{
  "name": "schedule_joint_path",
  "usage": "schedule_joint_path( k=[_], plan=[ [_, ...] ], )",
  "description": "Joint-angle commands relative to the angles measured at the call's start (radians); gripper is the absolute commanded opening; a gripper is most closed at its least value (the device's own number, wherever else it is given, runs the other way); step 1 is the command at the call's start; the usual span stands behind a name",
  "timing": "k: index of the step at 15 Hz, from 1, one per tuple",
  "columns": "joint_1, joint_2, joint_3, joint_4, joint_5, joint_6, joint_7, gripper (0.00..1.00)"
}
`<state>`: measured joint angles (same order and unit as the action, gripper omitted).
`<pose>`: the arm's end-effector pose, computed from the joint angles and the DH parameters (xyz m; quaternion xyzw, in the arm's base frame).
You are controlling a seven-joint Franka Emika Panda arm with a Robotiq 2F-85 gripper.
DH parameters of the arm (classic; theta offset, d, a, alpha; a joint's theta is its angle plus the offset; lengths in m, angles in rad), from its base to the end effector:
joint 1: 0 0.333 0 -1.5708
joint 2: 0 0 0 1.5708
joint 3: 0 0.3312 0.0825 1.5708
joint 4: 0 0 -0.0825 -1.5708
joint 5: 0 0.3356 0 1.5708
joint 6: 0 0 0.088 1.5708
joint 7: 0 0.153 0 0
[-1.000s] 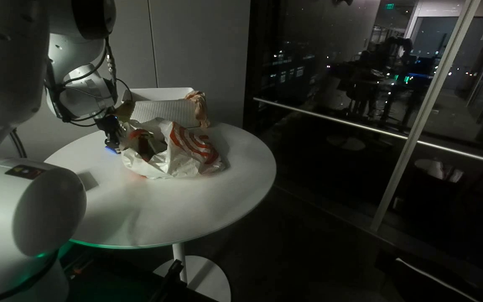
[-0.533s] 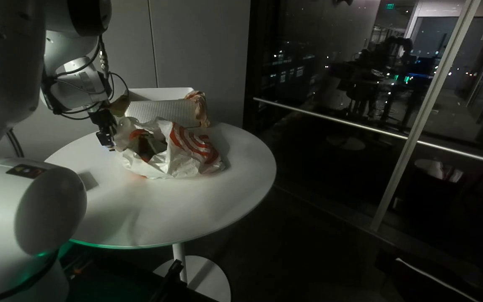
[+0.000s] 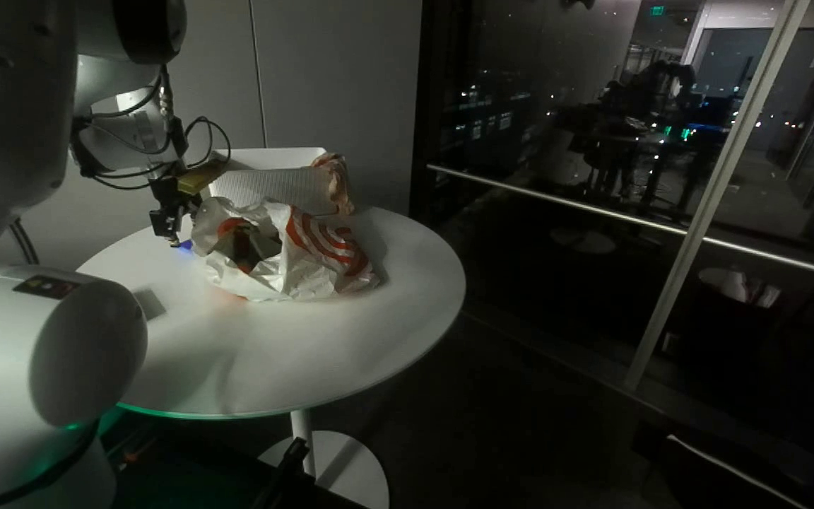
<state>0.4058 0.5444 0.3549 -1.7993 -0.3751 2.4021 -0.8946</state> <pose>0.4863 0.4170 0.2691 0.5947 0.8010 0.0502 0.0470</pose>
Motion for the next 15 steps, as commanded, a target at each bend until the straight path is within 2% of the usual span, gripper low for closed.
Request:
schedule_joint_path(
  k=[1,4,9,13,14,15],
  plan=[
    [0.004,0.062,-0.002,0.055,0.042,0.062,0.077,1.00],
    [0.012,0.099,-0.009,0.063,0.017,0.167,0.095,1.00],
    [0.029,0.139,-0.045,0.089,-0.002,0.195,0.158,1.00],
    [0.024,0.141,-0.059,0.078,-0.050,0.249,0.135,1.00],
    [0.024,0.141,-0.062,0.074,-0.065,0.261,0.127,0.81],
    [0.017,0.142,-0.057,0.070,-0.072,0.277,0.115,0.74]
  ],
)
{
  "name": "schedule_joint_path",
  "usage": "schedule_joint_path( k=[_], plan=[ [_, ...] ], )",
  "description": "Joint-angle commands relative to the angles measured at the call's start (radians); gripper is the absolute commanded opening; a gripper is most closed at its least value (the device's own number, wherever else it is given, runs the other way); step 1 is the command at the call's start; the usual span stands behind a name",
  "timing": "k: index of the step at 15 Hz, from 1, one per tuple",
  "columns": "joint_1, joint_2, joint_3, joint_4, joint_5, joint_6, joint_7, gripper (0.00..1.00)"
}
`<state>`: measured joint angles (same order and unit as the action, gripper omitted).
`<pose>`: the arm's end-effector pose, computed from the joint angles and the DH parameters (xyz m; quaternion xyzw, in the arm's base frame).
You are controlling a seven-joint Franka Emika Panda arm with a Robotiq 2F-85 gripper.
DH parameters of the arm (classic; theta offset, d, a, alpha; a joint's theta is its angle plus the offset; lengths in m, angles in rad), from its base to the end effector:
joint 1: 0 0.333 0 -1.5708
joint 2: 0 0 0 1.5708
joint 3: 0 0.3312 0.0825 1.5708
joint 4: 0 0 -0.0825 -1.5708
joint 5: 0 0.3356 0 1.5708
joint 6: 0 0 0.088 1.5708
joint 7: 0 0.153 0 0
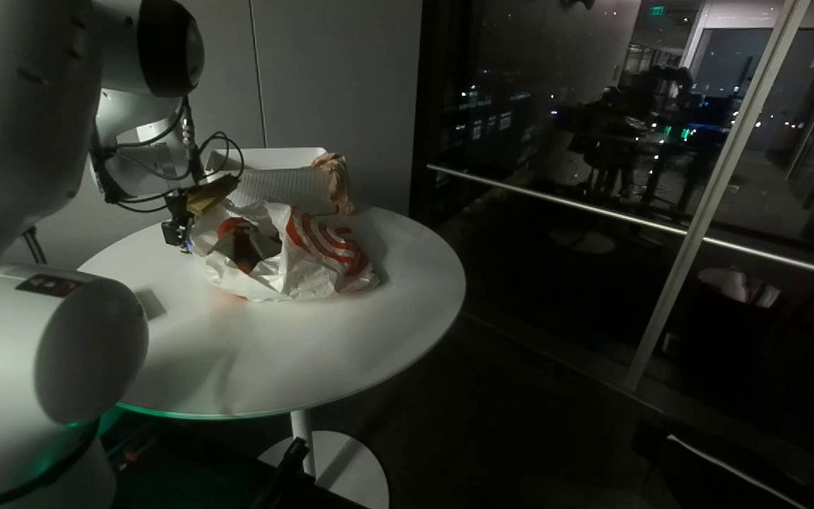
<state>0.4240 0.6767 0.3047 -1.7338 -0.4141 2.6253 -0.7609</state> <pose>0.5218 0.4339 0.2314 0.6401 0.7564 0.1295 0.0360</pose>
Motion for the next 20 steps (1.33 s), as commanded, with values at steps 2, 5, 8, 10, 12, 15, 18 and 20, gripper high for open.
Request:
schedule_joint_path(
  k=[2,5,8,10,12,15,18,20],
  plan=[
    [-0.011,0.010,0.002,-0.002,-0.041,0.082,-0.039,0.58],
    [-0.015,0.010,0.007,-0.007,-0.047,0.112,-0.063,0.38],
    [-0.018,0.009,0.010,-0.012,-0.042,0.128,-0.083,0.26],
    [-0.020,0.009,0.012,-0.014,-0.039,0.133,-0.092,0.15],
    [-0.026,0.007,0.019,-0.018,-0.030,0.134,-0.099,0.15],
    [-0.030,-0.014,0.027,-0.026,-0.007,0.069,-0.088,0.13],
    [-0.038,-0.052,0.045,-0.036,0.027,-0.018,-0.080,0.08],
    [-0.054,-0.092,0.075,-0.047,0.080,-0.120,-0.091,0.09]
  ],
)
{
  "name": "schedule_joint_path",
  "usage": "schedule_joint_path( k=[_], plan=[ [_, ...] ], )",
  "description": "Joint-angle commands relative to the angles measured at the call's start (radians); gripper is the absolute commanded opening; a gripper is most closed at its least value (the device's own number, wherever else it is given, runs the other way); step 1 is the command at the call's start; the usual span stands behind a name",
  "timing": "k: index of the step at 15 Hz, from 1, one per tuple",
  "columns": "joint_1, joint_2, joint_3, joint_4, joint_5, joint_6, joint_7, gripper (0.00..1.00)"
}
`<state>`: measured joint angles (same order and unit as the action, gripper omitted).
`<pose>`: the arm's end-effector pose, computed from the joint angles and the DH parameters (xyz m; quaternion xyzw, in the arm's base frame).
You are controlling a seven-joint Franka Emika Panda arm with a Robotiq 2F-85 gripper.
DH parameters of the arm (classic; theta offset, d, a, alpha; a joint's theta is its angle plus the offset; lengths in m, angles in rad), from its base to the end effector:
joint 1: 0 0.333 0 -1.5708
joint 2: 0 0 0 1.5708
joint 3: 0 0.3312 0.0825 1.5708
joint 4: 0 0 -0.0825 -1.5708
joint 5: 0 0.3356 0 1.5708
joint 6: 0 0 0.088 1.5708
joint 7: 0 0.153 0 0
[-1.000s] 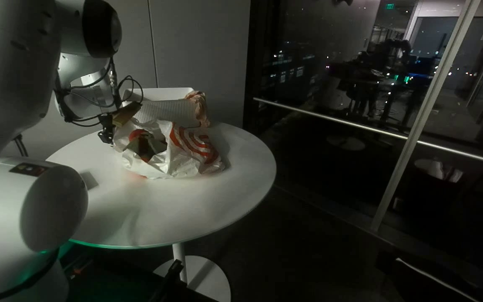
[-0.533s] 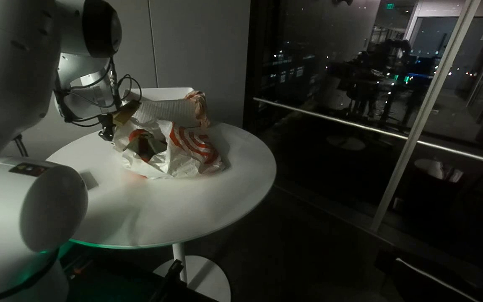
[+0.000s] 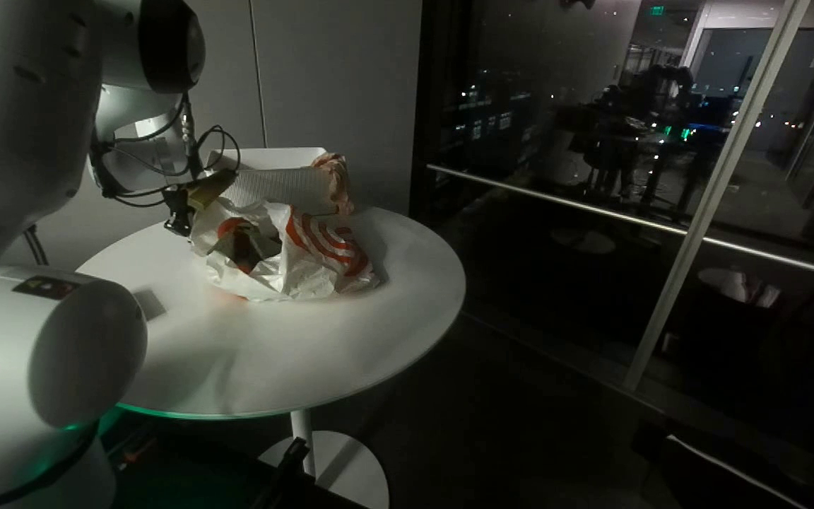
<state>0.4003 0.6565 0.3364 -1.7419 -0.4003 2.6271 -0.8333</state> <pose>0.5200 0.4361 0.2453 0.6156 0.7751 0.1387 0.0315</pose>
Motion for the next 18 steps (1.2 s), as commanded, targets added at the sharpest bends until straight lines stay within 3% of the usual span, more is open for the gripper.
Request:
schedule_joint_path(
  k=[1,4,8,18],
  plan=[
    [-0.046,-0.089,0.066,-0.042,0.102,-0.169,-0.034,0.08],
    [-0.089,-0.157,0.123,-0.050,0.220,-0.310,-0.087,0.09],
    [-0.127,-0.245,0.149,-0.048,0.374,-0.429,-0.146,0.07],
    [-0.172,-0.499,0.112,-0.114,0.616,-0.440,-0.204,0.08]
  ],
)
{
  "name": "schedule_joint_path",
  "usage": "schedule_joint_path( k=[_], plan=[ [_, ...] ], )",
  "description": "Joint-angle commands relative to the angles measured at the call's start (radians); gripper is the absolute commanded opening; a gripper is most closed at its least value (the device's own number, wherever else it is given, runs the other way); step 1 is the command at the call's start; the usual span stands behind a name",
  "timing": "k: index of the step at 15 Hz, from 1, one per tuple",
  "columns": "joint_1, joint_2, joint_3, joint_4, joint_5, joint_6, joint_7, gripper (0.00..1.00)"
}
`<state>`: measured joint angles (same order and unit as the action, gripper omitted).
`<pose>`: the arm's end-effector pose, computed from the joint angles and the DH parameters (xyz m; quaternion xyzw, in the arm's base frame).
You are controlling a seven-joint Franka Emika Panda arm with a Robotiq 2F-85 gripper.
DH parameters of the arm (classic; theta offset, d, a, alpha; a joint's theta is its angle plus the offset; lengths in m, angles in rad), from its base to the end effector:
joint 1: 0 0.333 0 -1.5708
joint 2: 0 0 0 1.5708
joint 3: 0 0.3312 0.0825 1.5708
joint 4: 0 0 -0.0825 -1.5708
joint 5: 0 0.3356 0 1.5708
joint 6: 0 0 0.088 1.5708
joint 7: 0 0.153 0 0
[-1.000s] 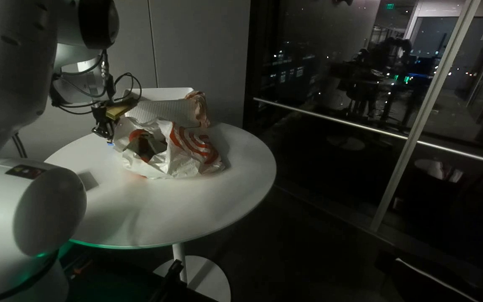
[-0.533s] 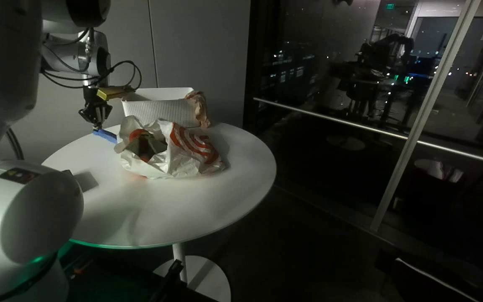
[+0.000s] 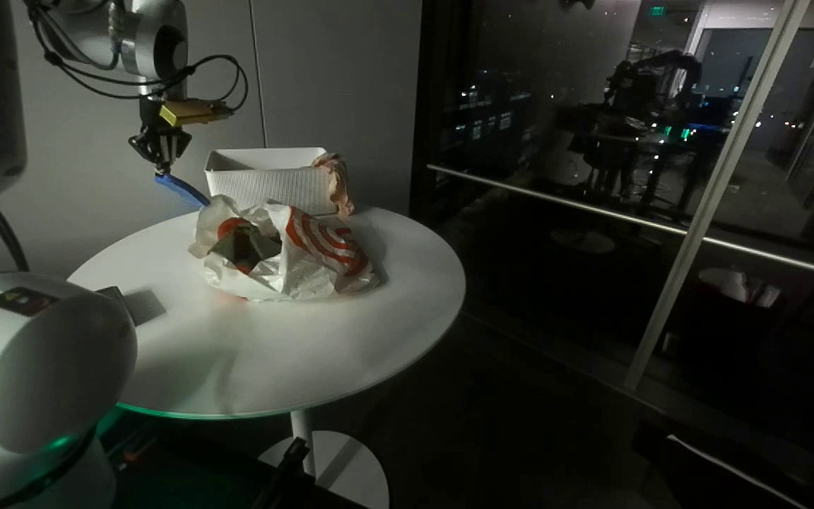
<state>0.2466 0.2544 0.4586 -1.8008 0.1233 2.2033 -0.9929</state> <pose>0.4678 0.3857 0.4274 -0.6862 -0.7144 -0.0997 0.0942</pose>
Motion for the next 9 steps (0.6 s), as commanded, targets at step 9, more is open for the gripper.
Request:
schedule_joint_path(
  k=[9],
  plan=[
    [-0.017,-0.183,-0.135,-0.203,0.127,0.003,0.015,0.05]
  ],
)
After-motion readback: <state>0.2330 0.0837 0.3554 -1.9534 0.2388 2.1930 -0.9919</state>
